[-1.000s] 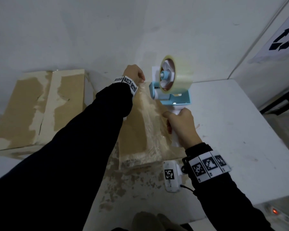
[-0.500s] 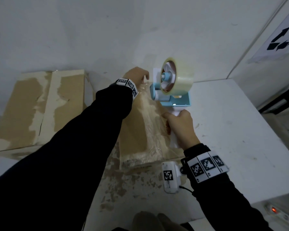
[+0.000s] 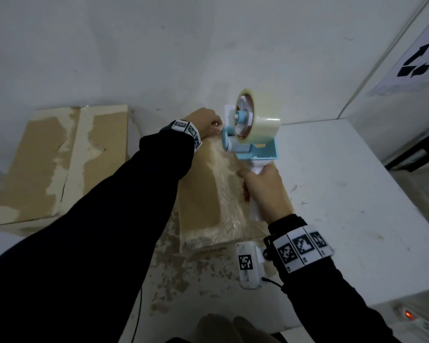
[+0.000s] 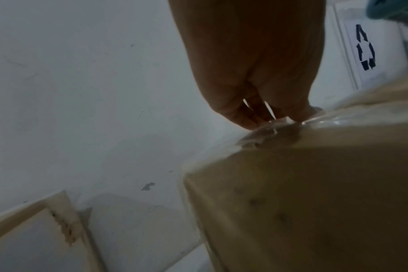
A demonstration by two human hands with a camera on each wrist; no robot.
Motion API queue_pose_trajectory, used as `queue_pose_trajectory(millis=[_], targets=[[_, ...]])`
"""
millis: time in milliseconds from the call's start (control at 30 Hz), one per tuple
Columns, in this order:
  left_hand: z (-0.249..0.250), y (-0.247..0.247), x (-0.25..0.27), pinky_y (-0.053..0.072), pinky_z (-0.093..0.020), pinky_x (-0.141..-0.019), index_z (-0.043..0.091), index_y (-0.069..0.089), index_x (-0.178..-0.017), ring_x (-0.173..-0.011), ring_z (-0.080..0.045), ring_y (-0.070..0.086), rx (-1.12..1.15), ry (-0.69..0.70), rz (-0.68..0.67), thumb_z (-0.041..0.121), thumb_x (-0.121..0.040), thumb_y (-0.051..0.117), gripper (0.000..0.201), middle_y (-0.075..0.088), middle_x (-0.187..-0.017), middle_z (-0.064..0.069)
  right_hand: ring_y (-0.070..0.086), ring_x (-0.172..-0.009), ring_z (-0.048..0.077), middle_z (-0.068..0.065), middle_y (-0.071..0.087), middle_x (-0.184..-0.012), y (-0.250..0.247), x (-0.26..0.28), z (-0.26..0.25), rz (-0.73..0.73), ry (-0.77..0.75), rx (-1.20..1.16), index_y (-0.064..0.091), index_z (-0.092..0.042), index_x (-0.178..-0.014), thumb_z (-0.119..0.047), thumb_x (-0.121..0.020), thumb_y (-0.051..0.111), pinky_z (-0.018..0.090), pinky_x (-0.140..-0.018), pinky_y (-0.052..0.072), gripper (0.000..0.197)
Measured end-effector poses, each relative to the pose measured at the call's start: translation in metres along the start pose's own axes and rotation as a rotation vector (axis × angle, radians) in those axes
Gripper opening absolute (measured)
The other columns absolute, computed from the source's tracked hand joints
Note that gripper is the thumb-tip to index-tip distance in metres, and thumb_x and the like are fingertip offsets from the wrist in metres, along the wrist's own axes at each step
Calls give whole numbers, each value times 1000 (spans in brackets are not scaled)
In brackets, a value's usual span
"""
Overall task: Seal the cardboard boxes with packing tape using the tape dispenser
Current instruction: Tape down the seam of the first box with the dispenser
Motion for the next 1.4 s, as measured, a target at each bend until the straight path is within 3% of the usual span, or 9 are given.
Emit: queue_pose_trajectory(millis=[67, 167, 300, 533, 633, 833, 1000, 1167, 1400], targets=[[4, 2, 3, 39, -38, -84, 0, 62, -102, -100, -37, 56, -49, -9, 15, 26, -92, 54, 29, 61, -105, -22, 46, -40, 19, 8, 50, -52, 3, -1, 3, -2, -4, -11, 56, -10, -67, -6, -79, 58, 28, -45, 40, 12], [6, 4, 11, 40, -38, -87, 4, 53, -120, -106, -36, 56, -31, 0, 103, 18, -95, 48, 30, 62, -114, -20, 45, -39, 18, 8, 49, -51, 4, -2, 9, -6, 8, -21, 57, -7, -68, -6, -78, 58, 29, -46, 41, 10], [-5, 5, 27, 30, -34, -107, 8, 43, -135, -129, -29, 42, 153, 40, 187, 8, -95, 42, 40, 43, -142, -15, 46, -37, 17, 7, 50, -48, 3, -2, 11, -27, 6, -13, 58, -7, -63, -8, -79, 59, 27, -45, 40, 16], [7, 19, 62, 18, -30, -116, 5, 30, -144, -141, -25, 27, 64, 138, 91, 7, -96, 35, 48, 25, -154, -13, 45, -41, 23, 7, 49, -44, 10, -4, 16, -1, 31, -47, 53, -10, -51, -11, -77, 62, 33, -52, 40, 27], [12, 19, 62, 13, -29, -116, 4, 19, -147, -143, -25, 20, 5, 77, 25, 12, -101, 29, 48, 17, -156, -13, 48, -45, 24, 3, 51, -42, 12, -4, 18, 6, 30, -55, 55, -14, -51, -20, -75, 65, 34, -56, 42, 26], [21, 30, 53, 24, -45, -112, 15, 17, -149, -143, -28, 16, -324, 31, -193, 27, -102, 15, 48, 5, -159, -7, 44, -40, 21, 4, 49, -44, 11, -6, 17, -2, 20, -124, 54, -12, -55, -15, -79, 65, 31, -50, 40, 27], [16, 32, 59, 17, -47, -113, 15, 6, -151, -146, -26, 5, -203, 15, -193, 32, -102, 17, 52, -1, -159, -3, 43, -36, 19, 6, 49, -46, 12, -8, 16, 16, 51, -118, 55, -7, -61, -12, -80, 64, 28, -43, 37, 21], [14, 48, 71, 0, -57, -114, 31, 10, -149, -146, -20, -8, -118, -76, -143, 40, -101, 13, 49, -10, -158, 8, 41, -33, 18, 3, 47, -40, 10, -4, 17, 9, 31, -83, 53, -7, -55, -10, -82, 62, 24, -39, 35, 28], [11, 54, 67, -3, -62, -112, 30, 8, -149, -146, -13, -4, -131, -139, -70, 38, -101, 13, 50, -4, -158, 13, 46, -40, 18, 7, 51, -52, 12, -1, 16, -4, 15, 32, 51, -8, -60, -8, -80, 58, 24, -41, 37, 21]])
Point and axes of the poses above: each hand's wrist, its own x-axis away from the middle knuckle, its own y-axis out of the palm, z = x × y, the point moved 4 cm from there along -x, towards the middle knuckle
